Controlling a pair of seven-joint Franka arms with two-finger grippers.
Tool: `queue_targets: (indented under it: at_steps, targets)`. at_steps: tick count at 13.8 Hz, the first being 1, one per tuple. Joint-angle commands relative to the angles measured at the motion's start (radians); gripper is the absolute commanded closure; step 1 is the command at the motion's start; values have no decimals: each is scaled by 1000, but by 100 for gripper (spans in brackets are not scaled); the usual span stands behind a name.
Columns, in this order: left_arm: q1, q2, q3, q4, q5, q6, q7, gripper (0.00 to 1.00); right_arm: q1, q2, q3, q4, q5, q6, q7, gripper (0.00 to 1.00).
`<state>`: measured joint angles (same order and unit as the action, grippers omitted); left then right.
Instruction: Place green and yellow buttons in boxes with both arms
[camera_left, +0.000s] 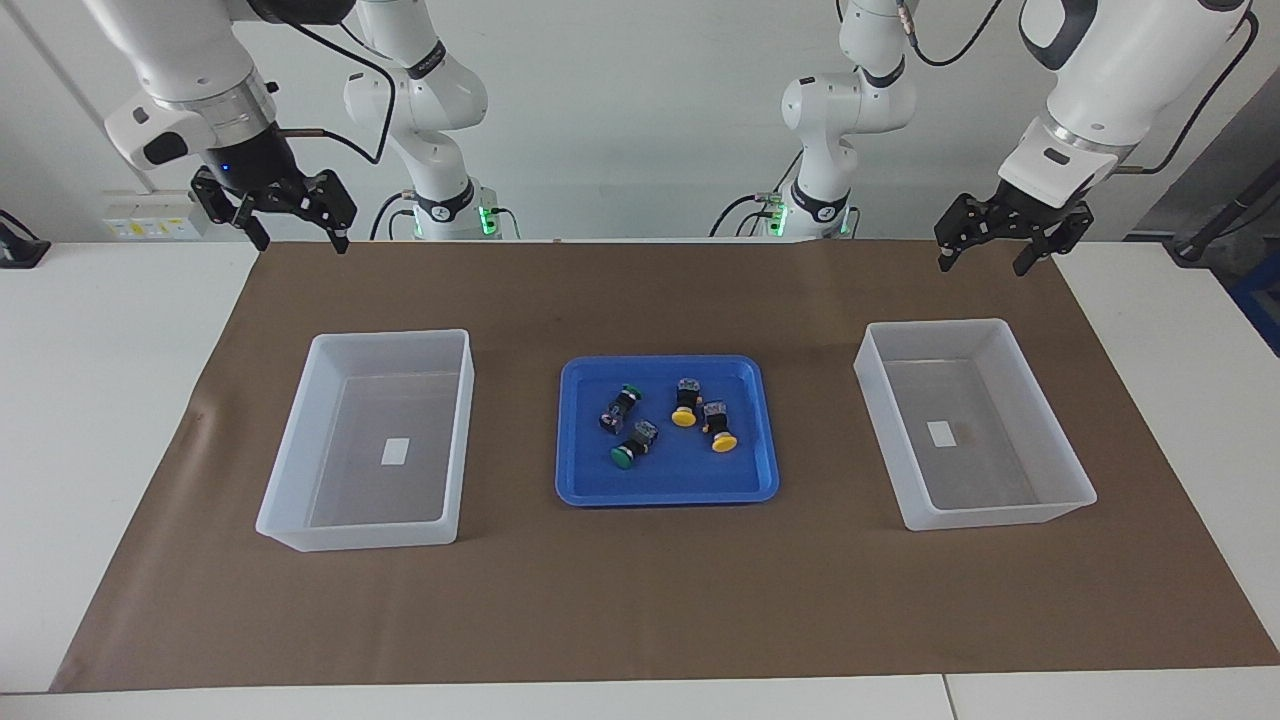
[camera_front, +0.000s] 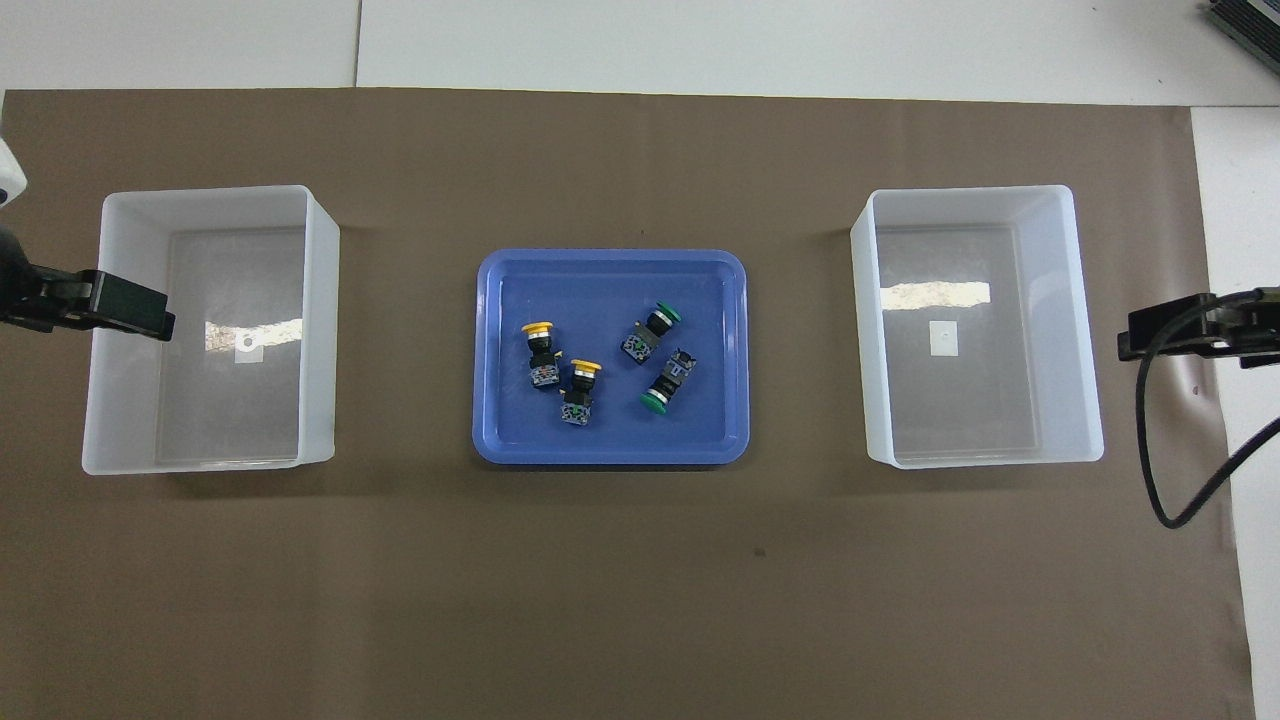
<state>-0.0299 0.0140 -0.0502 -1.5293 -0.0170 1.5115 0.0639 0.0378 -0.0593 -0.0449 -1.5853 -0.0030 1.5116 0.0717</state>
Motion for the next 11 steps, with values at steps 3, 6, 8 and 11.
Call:
queue_targets:
  at_steps: [3, 6, 8, 11]
  targets:
    - [5, -28, -2, -34, -4, 13, -3, 0, -7, -16, -3, -13, 21, -5, -23, 0]
    - [1, -28, -4, -34, -4, 13, -2, 0, -7, -20, -3, -15, 21, -5, -21, 0]
    - [-4, -28, -4, -34, -4, 16, -6, 0, -7, -20, -3, -15, 21, -5, -23, 0]
    - [-7, -26, -8, -35, -4, 50, -6, 0, -10, -22, -3, -21, 21, -5, -13, 0]
